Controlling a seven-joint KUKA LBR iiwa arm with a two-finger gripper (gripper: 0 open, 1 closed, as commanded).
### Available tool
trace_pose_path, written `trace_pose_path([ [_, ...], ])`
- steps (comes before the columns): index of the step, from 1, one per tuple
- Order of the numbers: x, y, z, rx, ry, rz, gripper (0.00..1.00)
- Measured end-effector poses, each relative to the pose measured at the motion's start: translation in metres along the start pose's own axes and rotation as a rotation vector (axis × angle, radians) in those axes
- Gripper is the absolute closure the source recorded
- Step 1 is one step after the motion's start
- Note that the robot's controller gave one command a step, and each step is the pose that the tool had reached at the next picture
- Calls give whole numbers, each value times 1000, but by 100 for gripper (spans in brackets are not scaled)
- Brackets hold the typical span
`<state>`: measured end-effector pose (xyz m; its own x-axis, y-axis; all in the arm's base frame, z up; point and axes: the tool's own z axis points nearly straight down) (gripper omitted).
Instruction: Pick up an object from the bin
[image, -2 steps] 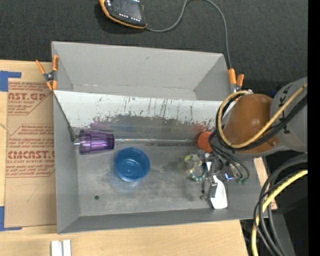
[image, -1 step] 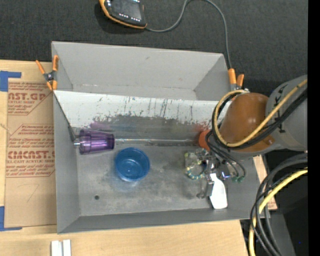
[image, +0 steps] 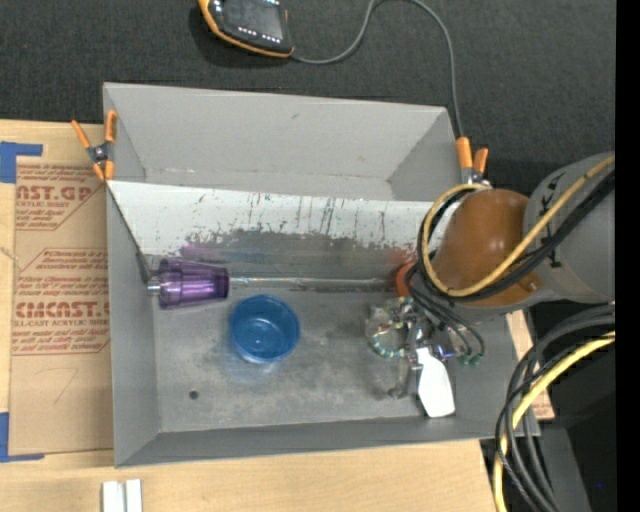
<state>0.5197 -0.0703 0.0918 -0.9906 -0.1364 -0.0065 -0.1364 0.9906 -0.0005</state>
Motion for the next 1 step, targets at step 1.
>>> trace_pose_path([
  [1, 16, -20, 23, 1, -1, -78, 0],
])
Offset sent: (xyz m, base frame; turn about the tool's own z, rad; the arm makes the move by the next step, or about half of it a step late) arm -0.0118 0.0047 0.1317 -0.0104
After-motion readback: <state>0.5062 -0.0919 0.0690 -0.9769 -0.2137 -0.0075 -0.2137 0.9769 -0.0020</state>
